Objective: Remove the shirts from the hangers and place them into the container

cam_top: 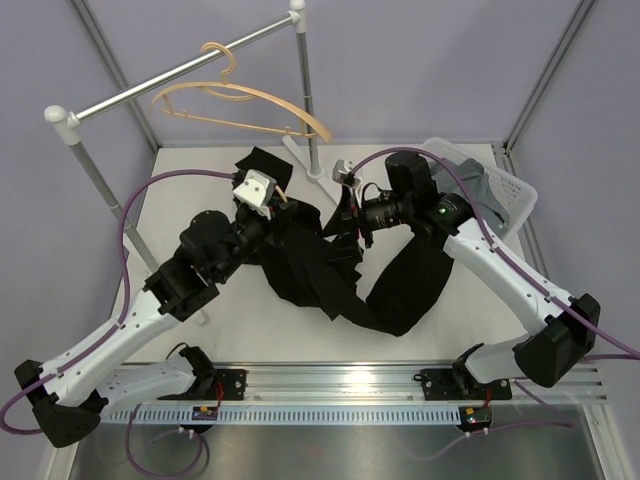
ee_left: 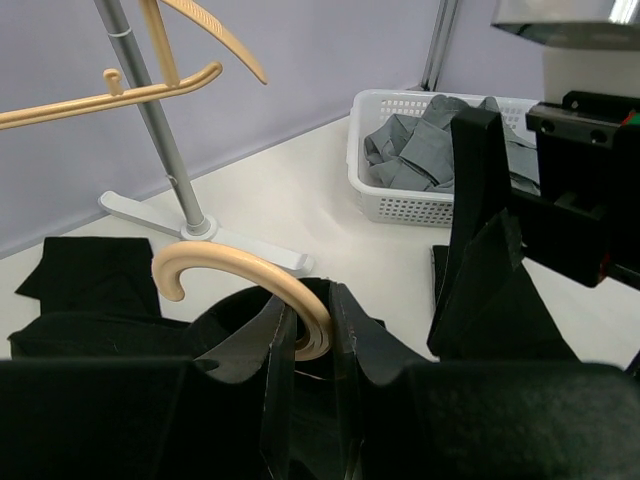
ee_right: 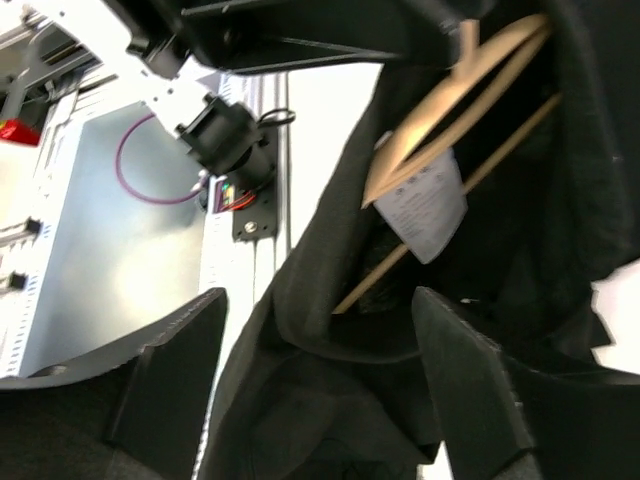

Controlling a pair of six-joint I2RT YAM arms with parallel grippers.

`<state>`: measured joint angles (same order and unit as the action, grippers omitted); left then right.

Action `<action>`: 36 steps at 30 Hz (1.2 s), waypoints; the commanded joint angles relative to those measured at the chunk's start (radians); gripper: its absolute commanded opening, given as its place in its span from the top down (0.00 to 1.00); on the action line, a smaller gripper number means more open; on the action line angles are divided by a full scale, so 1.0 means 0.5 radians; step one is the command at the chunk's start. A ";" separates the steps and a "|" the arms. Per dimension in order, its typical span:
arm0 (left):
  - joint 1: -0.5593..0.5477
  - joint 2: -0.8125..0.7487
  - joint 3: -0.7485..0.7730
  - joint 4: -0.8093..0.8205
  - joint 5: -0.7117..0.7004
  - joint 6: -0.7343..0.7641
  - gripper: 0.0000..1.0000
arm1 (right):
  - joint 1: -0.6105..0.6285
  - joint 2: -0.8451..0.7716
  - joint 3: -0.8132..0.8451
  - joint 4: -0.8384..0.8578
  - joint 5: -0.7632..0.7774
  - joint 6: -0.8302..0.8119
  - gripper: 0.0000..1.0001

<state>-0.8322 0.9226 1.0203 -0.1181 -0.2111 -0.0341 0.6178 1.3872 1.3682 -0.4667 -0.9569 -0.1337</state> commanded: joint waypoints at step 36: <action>0.029 0.287 0.555 -0.052 -1.182 -0.226 1.00 | 0.369 -0.642 -0.503 -0.174 0.705 0.230 1.00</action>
<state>-0.8284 1.0782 1.2251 -0.2382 -0.7120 -0.1364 0.7876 1.1358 1.1568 -0.5350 -0.6621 -0.0719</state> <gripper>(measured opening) 0.163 0.027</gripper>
